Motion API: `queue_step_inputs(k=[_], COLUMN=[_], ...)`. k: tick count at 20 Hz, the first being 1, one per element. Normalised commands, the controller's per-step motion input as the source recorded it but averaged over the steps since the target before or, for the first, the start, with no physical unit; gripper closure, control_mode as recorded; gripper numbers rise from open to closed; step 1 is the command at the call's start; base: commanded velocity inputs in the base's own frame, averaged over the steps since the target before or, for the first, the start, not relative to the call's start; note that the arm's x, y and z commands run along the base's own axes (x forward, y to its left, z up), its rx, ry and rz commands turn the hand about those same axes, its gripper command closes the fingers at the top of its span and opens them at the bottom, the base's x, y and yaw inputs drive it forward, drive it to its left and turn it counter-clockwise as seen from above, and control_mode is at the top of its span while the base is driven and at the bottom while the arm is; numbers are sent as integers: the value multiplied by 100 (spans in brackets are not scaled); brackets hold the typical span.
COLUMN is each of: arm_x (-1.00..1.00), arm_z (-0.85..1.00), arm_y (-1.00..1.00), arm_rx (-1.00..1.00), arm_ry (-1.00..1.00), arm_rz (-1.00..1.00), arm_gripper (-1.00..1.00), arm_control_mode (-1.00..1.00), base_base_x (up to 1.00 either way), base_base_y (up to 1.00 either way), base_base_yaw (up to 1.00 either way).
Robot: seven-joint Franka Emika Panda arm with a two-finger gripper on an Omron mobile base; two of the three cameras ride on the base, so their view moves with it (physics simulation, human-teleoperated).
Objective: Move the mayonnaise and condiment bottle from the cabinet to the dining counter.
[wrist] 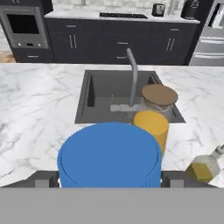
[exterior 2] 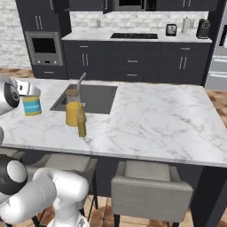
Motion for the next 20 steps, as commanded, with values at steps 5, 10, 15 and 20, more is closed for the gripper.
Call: queue_step_inputs(k=[5, 10, 15, 20], arm_x=[45, 33, 22, 22], arm_z=[-74, -62, -29, -12], arm_y=[6, 21, 26, 28], arm_rx=[0, 0, 0, 0], arm_ry=[0, 0, -1, -7], arm_rz=[10, 9, 11, 11], arm_gripper=[100, 100, 100, 100], arm_control_mode=[-100, -100, -100, -100], base_base_x=[0, 0, 0, 0], base_base_y=[0, 0, 0, 0], base_base_yaw=[0, 0, 0, 0])
